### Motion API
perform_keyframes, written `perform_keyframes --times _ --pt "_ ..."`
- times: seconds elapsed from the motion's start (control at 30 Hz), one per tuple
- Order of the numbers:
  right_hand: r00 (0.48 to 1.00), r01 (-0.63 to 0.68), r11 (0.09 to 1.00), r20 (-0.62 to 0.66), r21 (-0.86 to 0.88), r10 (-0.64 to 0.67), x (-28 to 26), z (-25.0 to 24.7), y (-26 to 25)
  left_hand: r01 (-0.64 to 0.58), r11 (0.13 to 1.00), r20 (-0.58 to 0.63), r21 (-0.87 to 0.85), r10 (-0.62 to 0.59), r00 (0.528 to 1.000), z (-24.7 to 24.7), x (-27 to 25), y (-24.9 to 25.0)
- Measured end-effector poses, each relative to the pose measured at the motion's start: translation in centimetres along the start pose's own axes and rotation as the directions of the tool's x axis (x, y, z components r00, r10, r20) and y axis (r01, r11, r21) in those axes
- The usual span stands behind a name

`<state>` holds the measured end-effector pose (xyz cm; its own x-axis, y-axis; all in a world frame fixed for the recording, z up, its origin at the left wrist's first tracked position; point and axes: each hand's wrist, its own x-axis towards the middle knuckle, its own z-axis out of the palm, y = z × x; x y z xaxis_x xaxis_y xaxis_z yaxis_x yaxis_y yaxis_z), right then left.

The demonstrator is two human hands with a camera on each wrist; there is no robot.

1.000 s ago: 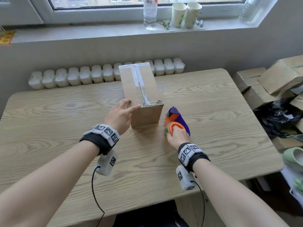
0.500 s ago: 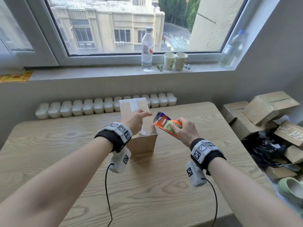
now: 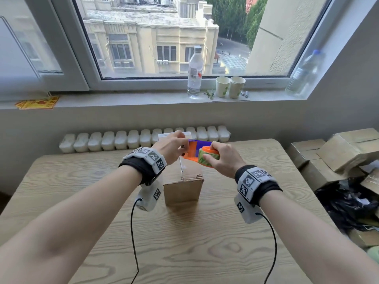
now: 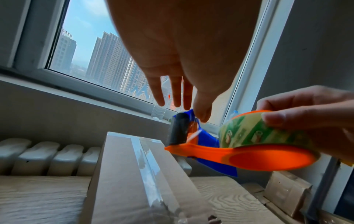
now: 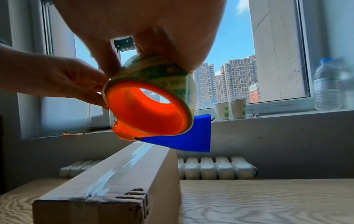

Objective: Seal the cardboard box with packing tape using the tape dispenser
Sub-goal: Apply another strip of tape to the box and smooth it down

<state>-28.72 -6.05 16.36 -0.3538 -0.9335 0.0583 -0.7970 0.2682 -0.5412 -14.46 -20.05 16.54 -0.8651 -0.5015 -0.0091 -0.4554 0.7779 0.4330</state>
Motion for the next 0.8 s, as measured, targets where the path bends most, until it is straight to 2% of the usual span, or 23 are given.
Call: perform_keyframes --times 0.1,0.23,0.33,0.47,0.6,0.73,0.8 --pt "1.0 -0.027 0.999 0.007 -0.044 0.027 0.8 0.2 0.2 -0.03 0.999 -0.006 -0.016 0.03 1.0 -0.3 0.0 0.1" --pt "0.998 -0.044 0.999 0.04 -0.007 0.044 1.4 0.0 0.5 0.037 0.998 0.069 -0.041 -0.034 0.997 -1.0 0.0 -0.1" --pt "0.999 -0.029 1.0 0.046 -0.008 0.029 1.7 -0.5 0.6 0.096 0.98 0.053 -0.172 -0.088 0.995 -1.2 -0.5 -0.8" --pt "0.997 -0.027 1.0 0.068 0.003 0.027 2.1 -1.0 0.9 0.182 0.9 -0.029 -0.397 -0.21 0.977 -1.3 -1.1 -1.5" --pt "0.993 -0.061 0.998 0.106 0.03 0.058 2.2 -1.3 1.1 0.231 0.898 -0.007 -0.375 -0.252 0.968 -1.3 -1.5 -2.2" --pt "0.985 -0.095 0.99 0.156 0.107 0.078 2.2 -1.5 1.3 0.269 0.858 -0.002 -0.439 -0.3 0.954 -1.2 -1.8 -2.7" --pt "0.984 -0.113 0.991 0.143 0.067 0.102 2.2 -1.8 2.0 0.279 0.851 -0.023 -0.444 -0.322 0.947 -1.7 -2.0 -3.0"
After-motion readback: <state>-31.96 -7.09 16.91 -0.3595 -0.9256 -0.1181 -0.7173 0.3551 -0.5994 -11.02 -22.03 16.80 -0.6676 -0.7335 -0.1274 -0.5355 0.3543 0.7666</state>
